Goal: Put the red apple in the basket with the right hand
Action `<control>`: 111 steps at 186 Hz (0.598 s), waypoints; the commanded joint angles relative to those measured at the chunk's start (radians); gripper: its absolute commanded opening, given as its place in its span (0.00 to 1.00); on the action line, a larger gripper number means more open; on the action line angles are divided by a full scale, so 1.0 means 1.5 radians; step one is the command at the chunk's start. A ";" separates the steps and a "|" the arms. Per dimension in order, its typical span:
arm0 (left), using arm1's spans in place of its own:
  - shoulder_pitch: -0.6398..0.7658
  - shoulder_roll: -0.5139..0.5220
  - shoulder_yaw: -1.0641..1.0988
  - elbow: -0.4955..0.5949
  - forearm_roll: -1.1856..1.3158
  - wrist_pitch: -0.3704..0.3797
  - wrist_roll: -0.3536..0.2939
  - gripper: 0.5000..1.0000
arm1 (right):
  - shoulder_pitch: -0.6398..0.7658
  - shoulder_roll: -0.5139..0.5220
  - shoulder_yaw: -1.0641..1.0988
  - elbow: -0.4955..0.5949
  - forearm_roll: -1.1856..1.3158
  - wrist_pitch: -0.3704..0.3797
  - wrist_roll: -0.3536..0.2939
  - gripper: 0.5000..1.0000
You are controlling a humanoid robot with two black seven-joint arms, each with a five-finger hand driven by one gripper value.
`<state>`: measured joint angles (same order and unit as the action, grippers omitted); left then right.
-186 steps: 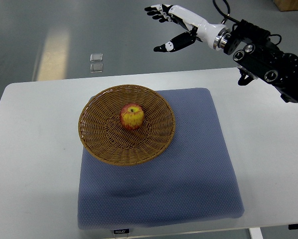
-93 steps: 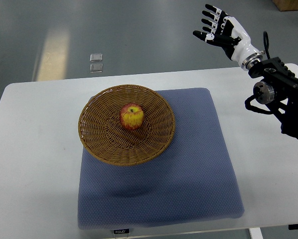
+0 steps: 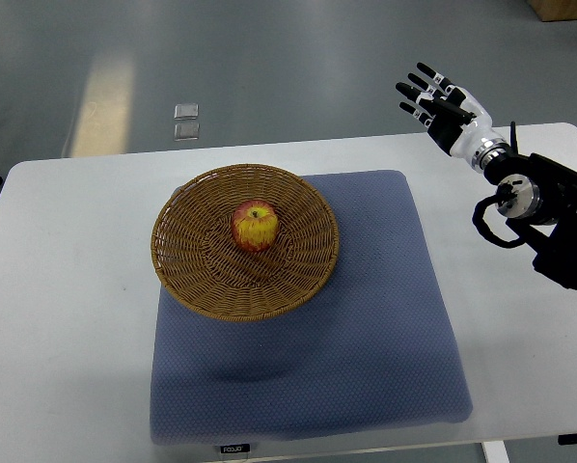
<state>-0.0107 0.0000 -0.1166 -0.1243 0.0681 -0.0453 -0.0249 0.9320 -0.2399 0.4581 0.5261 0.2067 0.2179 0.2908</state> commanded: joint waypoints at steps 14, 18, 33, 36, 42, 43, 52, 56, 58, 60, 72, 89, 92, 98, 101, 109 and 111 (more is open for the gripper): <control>0.000 0.000 0.000 0.000 0.001 0.001 0.000 1.00 | -0.003 0.007 0.000 -0.009 0.013 0.005 0.010 0.85; 0.000 0.000 0.000 0.000 0.000 0.001 -0.001 1.00 | -0.004 0.014 -0.001 -0.029 0.009 0.003 0.015 0.85; 0.000 0.000 0.000 0.000 0.001 0.000 0.000 1.00 | -0.006 0.026 -0.001 -0.051 0.009 0.003 0.030 0.85; 0.000 0.000 0.000 0.000 0.001 0.000 0.000 1.00 | -0.006 0.027 -0.001 -0.053 0.009 0.003 0.031 0.85; 0.000 0.000 0.000 0.000 0.001 0.001 -0.001 1.00 | -0.007 0.028 -0.001 -0.055 0.009 0.002 0.034 0.85; 0.000 0.000 0.000 0.000 0.001 0.000 0.000 1.00 | -0.008 0.028 -0.001 -0.055 0.009 0.002 0.035 0.85; 0.000 0.000 0.000 0.000 0.001 0.000 0.000 1.00 | -0.008 0.028 -0.001 -0.055 0.005 0.001 0.035 0.85; 0.000 0.000 0.000 0.000 0.001 0.000 0.000 1.00 | -0.009 0.028 -0.001 -0.055 0.005 0.001 0.035 0.85; 0.000 0.000 0.000 0.000 0.001 0.001 0.000 1.00 | -0.009 0.028 -0.001 -0.055 0.005 0.001 0.035 0.85; 0.000 0.000 0.000 0.000 0.000 0.000 0.000 1.00 | -0.009 0.028 -0.002 -0.055 0.004 0.001 0.036 0.85; 0.000 0.000 0.000 0.000 0.001 0.001 0.000 1.00 | -0.015 0.028 -0.002 -0.055 0.001 0.002 0.036 0.85; 0.000 0.000 0.000 0.000 0.001 0.000 -0.001 1.00 | -0.019 0.030 -0.002 -0.055 0.001 0.003 0.036 0.85; 0.000 0.000 0.000 0.000 0.001 0.000 0.000 1.00 | -0.019 0.030 -0.002 -0.055 0.001 0.002 0.036 0.85; 0.000 0.000 0.000 0.000 0.001 0.001 -0.001 1.00 | -0.020 0.032 -0.002 -0.055 0.001 0.002 0.037 0.85; 0.000 0.000 0.000 0.000 0.001 0.000 0.000 1.00 | -0.022 0.035 -0.002 -0.055 0.001 0.003 0.039 0.85; 0.000 0.000 0.000 0.000 0.001 0.000 0.000 1.00 | -0.022 0.035 -0.002 -0.055 0.001 0.003 0.039 0.85; 0.000 0.000 0.000 0.000 0.001 0.001 0.000 1.00 | -0.025 0.042 -0.001 -0.055 0.000 0.002 0.039 0.85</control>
<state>-0.0107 0.0000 -0.1166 -0.1243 0.0689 -0.0456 -0.0249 0.9031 -0.1924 0.4554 0.4433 0.2089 0.2209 0.3469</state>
